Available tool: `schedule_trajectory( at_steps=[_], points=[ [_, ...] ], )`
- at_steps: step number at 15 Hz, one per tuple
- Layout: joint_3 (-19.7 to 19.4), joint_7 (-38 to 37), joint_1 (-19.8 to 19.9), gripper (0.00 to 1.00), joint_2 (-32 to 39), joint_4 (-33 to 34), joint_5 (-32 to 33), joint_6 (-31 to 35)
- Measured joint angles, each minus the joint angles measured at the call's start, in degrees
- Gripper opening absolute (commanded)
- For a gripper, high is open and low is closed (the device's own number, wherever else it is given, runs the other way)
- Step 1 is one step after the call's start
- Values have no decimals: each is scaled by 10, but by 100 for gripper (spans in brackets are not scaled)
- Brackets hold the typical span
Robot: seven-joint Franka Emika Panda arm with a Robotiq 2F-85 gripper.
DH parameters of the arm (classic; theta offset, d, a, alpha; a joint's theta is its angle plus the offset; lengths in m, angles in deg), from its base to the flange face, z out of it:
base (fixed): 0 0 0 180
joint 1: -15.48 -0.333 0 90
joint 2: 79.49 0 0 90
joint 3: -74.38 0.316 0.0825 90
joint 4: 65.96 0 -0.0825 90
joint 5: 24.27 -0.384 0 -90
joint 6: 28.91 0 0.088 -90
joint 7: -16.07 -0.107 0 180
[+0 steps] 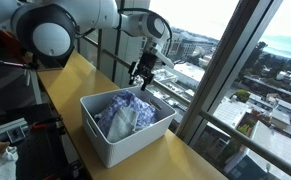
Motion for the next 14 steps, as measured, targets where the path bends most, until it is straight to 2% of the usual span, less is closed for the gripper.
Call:
schedule_trajectory(
  at_steps=[7,14],
  points=[
    [2,-41,-1,100,12,-3,-17,140],
    [16,-161,-14,100,85,-4,-39,159]
  ],
)
